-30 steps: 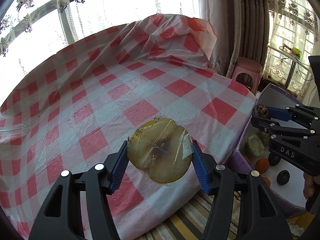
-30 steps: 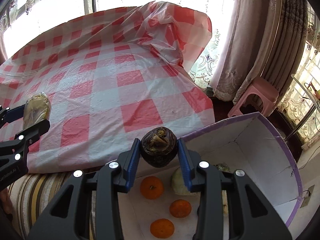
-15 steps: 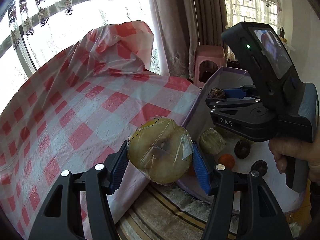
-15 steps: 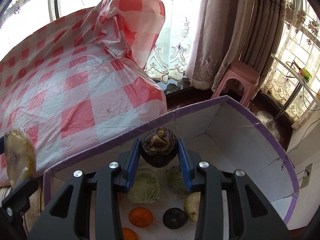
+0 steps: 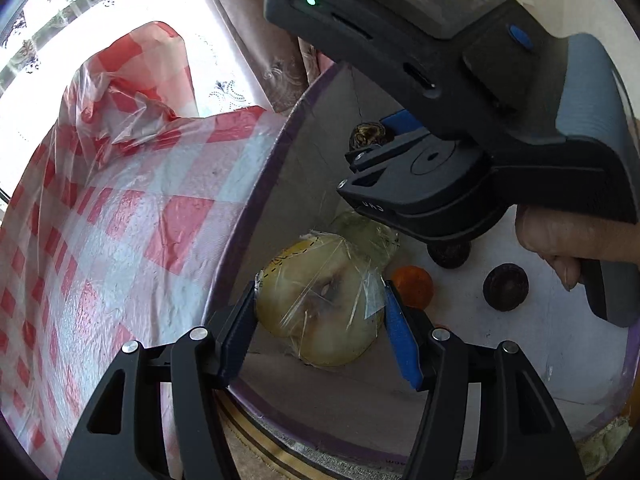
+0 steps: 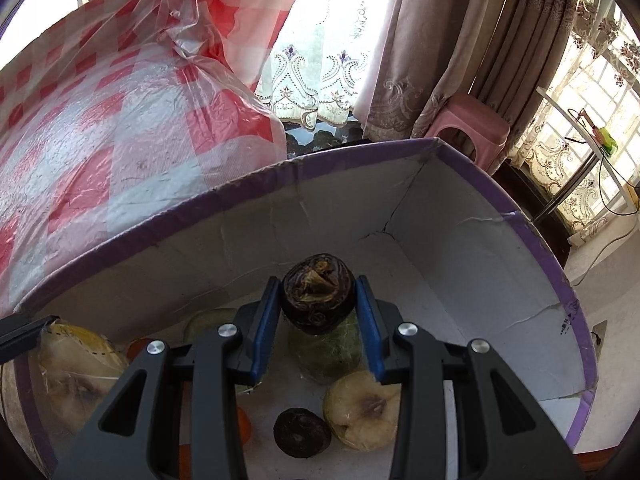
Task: Organize fruits
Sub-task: 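Open the right tool to drop the dried fruit while the left tool releases the pear half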
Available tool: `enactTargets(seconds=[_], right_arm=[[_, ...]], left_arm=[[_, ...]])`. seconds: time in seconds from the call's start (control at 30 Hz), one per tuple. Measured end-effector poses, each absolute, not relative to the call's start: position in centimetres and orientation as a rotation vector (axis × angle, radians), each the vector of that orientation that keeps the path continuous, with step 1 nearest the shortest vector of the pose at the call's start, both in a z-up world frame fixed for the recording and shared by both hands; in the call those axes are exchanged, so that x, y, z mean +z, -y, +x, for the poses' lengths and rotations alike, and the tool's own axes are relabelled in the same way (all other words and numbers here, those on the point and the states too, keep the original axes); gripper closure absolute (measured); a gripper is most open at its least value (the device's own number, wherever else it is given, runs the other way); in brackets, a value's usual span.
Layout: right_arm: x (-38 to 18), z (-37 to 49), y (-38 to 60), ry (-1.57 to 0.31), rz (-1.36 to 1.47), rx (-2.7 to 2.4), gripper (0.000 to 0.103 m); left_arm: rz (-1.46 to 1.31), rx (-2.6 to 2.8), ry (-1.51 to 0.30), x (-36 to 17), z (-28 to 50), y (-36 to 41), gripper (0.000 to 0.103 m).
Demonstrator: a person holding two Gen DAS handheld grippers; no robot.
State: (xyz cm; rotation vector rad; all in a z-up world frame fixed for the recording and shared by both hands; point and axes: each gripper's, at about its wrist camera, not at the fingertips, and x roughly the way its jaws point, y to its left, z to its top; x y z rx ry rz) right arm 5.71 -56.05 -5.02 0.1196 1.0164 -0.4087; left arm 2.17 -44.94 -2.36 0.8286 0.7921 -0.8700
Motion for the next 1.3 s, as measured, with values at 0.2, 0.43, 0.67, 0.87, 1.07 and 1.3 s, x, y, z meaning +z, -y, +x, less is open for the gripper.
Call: enactTargets(seconds=[0.2,0.43,0.67,0.87,1.07,1.3], right_arm=[[-6.6,6.1,55.7,-1.078,0.104,-0.388,0.065],[-8.0,6.5,55.6,-1.140,0.099,-0.380,0.065],[-8.4,6.8,55.4,-1.159,0.080,-0.392,0.064],[-8.7,7.2,55.5,-1.168,0.075,-0.398,0.057],[-9.1,7.3,55.3,-1.181,0.066,-0.403,0.050],[-9.1,7.1,55.2,-1.166,0.059,-0.422,0.033]], left_arm=[[0.888,-0.863,-0.835,-4.3,2.6,45.9,0.044],[0.918,-0.844,-0.844,-5.3,3.3,46.0,0.044],[0.928,-0.831,-0.837,-5.7,3.3,46.0,0.044],[0.938,-0.820,-0.829,-6.0,2.6,46.3,0.043],[0.945,-0.818,-0.824,-6.2,2.4,46.6,0.043],[0.939,-0.831,-0.826,-6.0,1.9,46.7,0.038]])
